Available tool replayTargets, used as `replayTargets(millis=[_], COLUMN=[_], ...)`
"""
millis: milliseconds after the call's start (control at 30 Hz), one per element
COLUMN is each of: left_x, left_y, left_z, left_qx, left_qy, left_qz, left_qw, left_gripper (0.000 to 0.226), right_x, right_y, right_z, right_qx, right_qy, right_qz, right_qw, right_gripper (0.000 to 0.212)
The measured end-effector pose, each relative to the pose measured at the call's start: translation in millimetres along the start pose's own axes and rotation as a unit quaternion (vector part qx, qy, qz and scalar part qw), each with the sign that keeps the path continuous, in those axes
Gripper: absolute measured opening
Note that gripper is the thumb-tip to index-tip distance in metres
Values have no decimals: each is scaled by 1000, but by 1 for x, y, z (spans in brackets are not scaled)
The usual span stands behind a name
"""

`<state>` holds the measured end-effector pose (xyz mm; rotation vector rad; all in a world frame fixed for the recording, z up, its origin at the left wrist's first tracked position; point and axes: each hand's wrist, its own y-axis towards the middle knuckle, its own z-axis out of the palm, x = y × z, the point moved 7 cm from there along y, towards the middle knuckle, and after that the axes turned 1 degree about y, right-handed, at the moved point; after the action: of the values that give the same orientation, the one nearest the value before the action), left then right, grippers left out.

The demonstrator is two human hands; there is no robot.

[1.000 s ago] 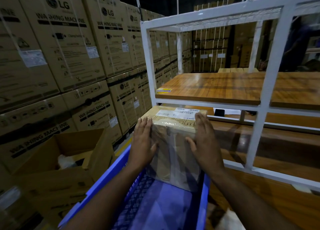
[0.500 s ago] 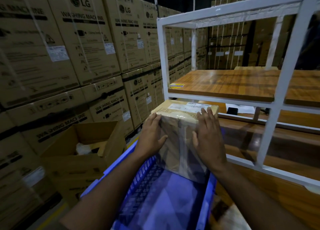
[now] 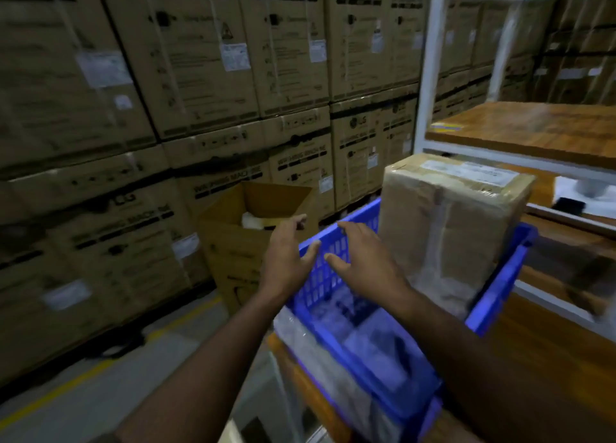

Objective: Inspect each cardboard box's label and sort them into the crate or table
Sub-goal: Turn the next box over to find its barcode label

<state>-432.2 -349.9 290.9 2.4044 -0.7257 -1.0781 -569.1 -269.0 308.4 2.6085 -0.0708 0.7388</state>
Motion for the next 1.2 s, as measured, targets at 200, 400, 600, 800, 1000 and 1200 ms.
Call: replayTargets(millis=[200,400,600,800,1000,1200], left_x=[62,137,212,266,307,329], left_y=[-62,-160,-295,-410,-484,-504], left_z=[-82,-134,-180,-200,-184,-160], left_qx=[-100,-40,16,76,163,126], left_qy=[53,130,165,161,95,51], left_qz=[-135,-235,-339,-431,-497,-558], left_qw=[984,962,926,885,847,818], left_gripper=[24,43,43,42,22,30], right_x=[73,141,184,182,165,141], right_y=[-26,-73,-145,-223,-260,-258], right_z=[45,97,191,278,344,404], right_qx=[85,130,209,291,370,430], right_qy=[23,25,57,58,26,-6], right_qz=[-42,-62,-17,59,53,25], right_qw=[995,989,976,953,927,902], right_gripper=[69,69,61,48,46,49])
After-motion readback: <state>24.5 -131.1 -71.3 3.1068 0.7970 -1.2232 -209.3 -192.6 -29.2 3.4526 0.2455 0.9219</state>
